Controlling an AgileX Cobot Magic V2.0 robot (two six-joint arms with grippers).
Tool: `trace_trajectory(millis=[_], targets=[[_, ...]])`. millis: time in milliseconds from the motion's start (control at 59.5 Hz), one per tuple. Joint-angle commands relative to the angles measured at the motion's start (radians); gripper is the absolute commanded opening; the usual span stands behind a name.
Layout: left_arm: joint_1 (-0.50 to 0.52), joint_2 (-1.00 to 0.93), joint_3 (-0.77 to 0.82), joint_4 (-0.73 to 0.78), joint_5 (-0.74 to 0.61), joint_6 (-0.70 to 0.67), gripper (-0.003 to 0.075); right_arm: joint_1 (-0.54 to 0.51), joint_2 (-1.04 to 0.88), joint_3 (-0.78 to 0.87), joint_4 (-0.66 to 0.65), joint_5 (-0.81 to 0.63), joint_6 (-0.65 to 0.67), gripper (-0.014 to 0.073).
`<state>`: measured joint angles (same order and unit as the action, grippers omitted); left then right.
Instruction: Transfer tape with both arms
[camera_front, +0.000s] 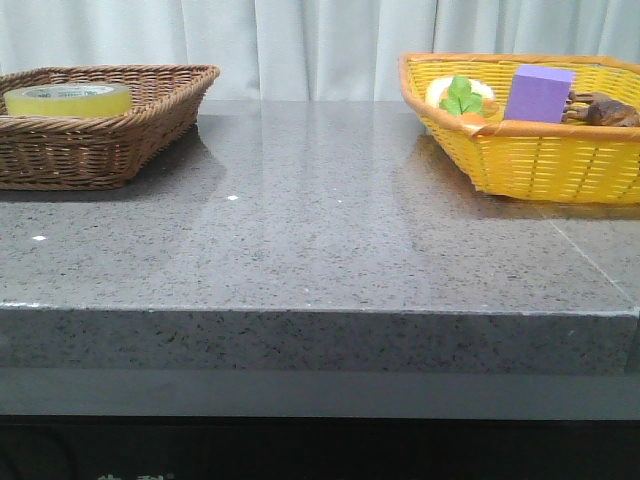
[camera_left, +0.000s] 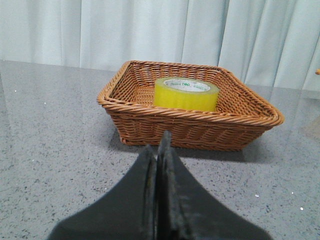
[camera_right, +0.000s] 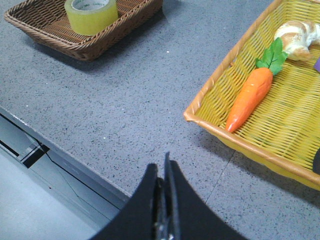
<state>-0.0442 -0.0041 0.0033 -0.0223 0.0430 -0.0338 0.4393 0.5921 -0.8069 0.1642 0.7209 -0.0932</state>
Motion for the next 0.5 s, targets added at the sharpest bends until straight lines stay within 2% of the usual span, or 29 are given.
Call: trace_trajectory(millis=[0, 319, 487], targets=[[-0.006, -0.019, 0.007, -0.002, -0.099, -0.001, -0.002, -0.002, 0.0, -0.024, 0.009, -0.075, -0.006, -0.0067], [-0.04, -0.019, 0.007, -0.002, -0.114, -0.001, -0.002, -0.002, 0.0, -0.024, 0.009, -0.075, -0.006, -0.0067], [-0.05, -0.019, 0.007, -0.002, -0.18, -0.001, -0.002, -0.002, 0.0, -0.024, 0.009, -0.075, -0.006, -0.0067]])
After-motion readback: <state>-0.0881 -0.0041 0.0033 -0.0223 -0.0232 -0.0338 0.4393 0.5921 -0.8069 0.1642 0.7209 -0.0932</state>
